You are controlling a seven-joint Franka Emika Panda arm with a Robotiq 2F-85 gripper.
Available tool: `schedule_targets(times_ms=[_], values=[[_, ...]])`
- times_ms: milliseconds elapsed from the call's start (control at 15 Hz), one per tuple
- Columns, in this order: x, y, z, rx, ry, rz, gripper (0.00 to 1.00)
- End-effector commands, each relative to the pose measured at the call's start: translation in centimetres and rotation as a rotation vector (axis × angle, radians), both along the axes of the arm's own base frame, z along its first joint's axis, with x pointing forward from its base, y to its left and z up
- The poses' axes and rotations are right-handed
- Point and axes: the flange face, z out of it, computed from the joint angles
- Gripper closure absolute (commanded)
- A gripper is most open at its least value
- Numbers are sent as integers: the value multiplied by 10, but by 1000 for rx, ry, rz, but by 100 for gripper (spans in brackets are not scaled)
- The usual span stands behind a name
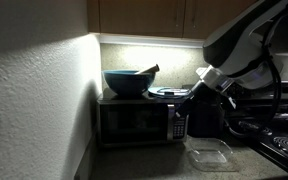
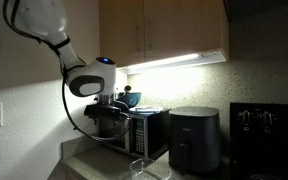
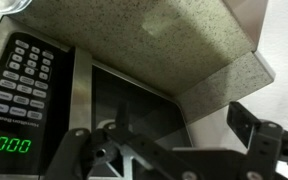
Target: Fully open the microwave
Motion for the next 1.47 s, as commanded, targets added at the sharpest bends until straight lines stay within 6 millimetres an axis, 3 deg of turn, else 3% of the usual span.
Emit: schedule_targets(times_ms=[0, 467, 933, 1000, 1400], values=[[1, -1, 0, 1, -1, -2, 0], [32, -14, -3, -28, -85, -74, 0], [69, -35, -20, -52, -81, -199, 0], [59, -29, -12, -41, -87, -170, 0], [70, -35, -22, -45, -74, -194, 0]])
